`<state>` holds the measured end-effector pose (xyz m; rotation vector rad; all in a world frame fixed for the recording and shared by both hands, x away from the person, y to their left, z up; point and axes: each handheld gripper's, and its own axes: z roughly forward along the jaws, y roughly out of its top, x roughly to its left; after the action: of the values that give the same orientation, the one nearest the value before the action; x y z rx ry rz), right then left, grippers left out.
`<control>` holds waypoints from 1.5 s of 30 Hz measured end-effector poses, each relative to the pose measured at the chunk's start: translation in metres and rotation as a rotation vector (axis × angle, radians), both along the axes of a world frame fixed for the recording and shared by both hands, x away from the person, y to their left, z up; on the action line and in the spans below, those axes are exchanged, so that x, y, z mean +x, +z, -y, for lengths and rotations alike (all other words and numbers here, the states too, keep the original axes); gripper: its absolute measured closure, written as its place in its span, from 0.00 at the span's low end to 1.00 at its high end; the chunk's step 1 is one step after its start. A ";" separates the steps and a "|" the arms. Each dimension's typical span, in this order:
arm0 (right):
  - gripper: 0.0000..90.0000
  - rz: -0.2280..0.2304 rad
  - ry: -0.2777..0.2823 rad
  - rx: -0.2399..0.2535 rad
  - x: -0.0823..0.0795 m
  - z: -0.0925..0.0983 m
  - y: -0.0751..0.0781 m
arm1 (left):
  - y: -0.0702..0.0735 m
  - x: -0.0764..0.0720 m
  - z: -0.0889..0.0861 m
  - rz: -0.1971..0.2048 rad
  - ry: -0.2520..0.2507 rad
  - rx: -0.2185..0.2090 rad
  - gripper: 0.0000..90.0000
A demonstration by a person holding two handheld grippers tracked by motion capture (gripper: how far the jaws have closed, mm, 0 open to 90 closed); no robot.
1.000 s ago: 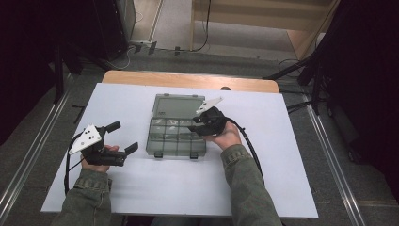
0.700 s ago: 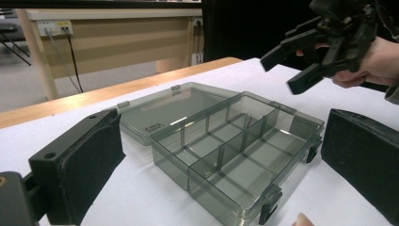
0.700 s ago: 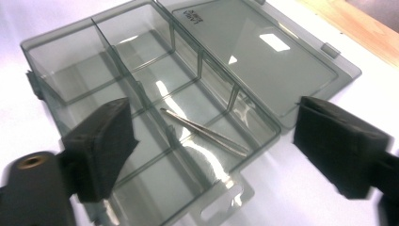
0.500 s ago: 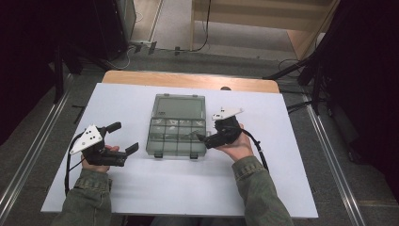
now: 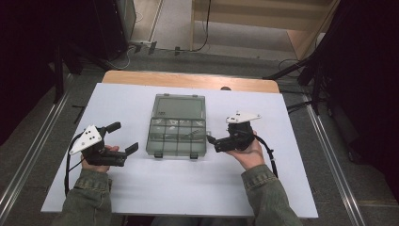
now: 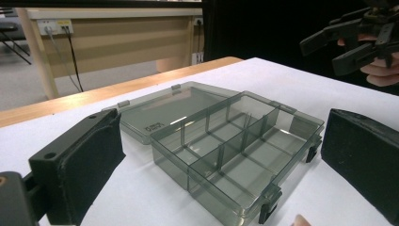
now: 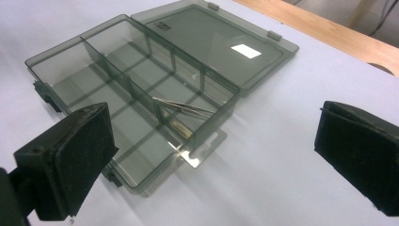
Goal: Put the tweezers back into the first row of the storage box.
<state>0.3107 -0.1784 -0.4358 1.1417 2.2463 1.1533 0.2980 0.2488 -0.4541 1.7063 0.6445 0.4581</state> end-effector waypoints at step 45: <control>0.00 0.194 -0.255 0.141 -0.082 0.077 -0.032 | -0.001 -0.001 0.004 -0.008 -0.017 0.002 0.00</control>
<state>0.2282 -0.2559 -0.4682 1.2677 1.8398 1.2711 0.2966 0.2452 -0.4550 1.7149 0.6350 0.4398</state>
